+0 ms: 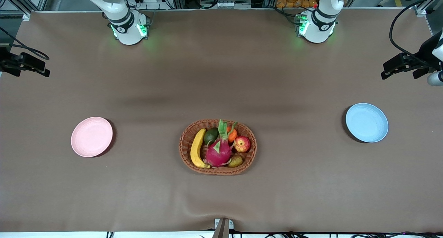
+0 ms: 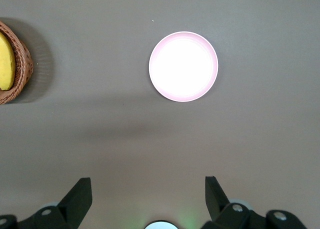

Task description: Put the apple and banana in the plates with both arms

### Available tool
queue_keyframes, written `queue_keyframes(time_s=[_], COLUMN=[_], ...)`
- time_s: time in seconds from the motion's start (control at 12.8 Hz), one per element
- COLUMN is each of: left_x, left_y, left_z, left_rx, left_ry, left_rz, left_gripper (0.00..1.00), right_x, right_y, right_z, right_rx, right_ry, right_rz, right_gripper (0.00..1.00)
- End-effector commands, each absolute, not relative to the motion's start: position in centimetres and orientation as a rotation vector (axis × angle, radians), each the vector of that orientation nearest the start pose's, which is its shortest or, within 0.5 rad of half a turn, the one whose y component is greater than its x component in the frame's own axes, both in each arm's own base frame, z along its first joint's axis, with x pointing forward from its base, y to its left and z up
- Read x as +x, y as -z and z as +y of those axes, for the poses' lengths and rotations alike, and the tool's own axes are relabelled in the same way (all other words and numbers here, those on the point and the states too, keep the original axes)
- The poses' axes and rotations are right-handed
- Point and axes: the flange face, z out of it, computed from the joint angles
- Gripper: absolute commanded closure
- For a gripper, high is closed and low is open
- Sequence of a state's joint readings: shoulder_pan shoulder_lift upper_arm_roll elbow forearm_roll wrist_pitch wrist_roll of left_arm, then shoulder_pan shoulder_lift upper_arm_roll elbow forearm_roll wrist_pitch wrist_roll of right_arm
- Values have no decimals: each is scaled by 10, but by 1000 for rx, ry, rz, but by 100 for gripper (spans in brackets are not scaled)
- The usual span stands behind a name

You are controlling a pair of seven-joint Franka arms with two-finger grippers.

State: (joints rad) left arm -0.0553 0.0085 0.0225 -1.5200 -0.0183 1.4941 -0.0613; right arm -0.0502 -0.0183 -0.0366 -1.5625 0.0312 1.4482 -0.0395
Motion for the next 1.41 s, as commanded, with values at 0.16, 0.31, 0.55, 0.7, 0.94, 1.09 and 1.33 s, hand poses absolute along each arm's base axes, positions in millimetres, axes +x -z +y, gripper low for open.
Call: queue_keyframes(time_s=[0.16, 0.31, 0.55, 0.7, 0.94, 1.09, 1.33], left_x=[569, 582, 612, 620, 638, 647, 652], left_y=[-603, -578, -543, -526, -485, -460, -420], left_z=[-57, -89, -123, -155, -182, -211, -263], left_rx=[-3159, -3151, -3157, -3158, -3207, -3218, -3230], left_ry=[-151, -186, -200, -171, -159, -94, -3], left_rz=[54, 109, 118, 96, 76, 120, 226], left_gripper=[0, 0, 0, 0, 0, 0, 0], right_x=[530, 528, 527, 527, 527, 527, 528], right_y=[-625, -617, -613, -610, -611, -611, -610], right_z=[-47, -48, -48, -49, -49, -49, -49], right_rx=[-3099, -3094, -3087, -3086, -3086, -3087, -3087], right_ry=[-163, -196, -214, -223, -221, -216, -214], right_rz=[89, 92, 94, 96, 96, 96, 96], right_gripper=[0, 0, 0, 0, 0, 0, 0])
